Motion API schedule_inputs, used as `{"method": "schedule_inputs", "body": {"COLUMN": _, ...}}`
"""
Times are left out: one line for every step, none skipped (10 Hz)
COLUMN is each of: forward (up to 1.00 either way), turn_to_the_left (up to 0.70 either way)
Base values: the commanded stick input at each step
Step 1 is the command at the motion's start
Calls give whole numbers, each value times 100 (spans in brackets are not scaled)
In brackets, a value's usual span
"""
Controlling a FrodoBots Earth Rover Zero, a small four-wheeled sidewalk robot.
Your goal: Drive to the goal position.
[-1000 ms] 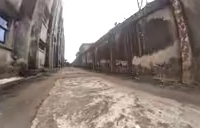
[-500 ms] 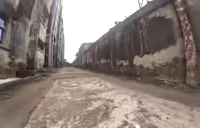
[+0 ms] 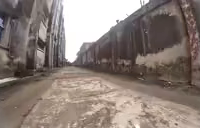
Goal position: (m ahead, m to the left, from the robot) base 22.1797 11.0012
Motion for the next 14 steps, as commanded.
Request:
{"method": "schedule_inputs", "body": {"forward": 30, "turn_to_the_left": 0}}
{"method": "schedule_inputs", "body": {"forward": 30, "turn_to_the_left": 0}}
{"method": "schedule_inputs", "body": {"forward": 30, "turn_to_the_left": 0}}
{"method": "schedule_inputs", "body": {"forward": 30, "turn_to_the_left": 0}}
{"method": "schedule_inputs", "body": {"forward": 30, "turn_to_the_left": 0}}
{"method": "schedule_inputs", "body": {"forward": 30, "turn_to_the_left": 0}}
{"method": "schedule_inputs", "body": {"forward": 30, "turn_to_the_left": 0}}
{"method": "schedule_inputs", "body": {"forward": 30, "turn_to_the_left": 0}}
{"method": "schedule_inputs", "body": {"forward": 30, "turn_to_the_left": 0}}
{"method": "schedule_inputs", "body": {"forward": 30, "turn_to_the_left": 0}}
{"method": "schedule_inputs", "body": {"forward": 30, "turn_to_the_left": 0}}
{"method": "schedule_inputs", "body": {"forward": 30, "turn_to_the_left": 0}}
{"method": "schedule_inputs", "body": {"forward": 30, "turn_to_the_left": 0}}
{"method": "schedule_inputs", "body": {"forward": 30, "turn_to_the_left": 0}}
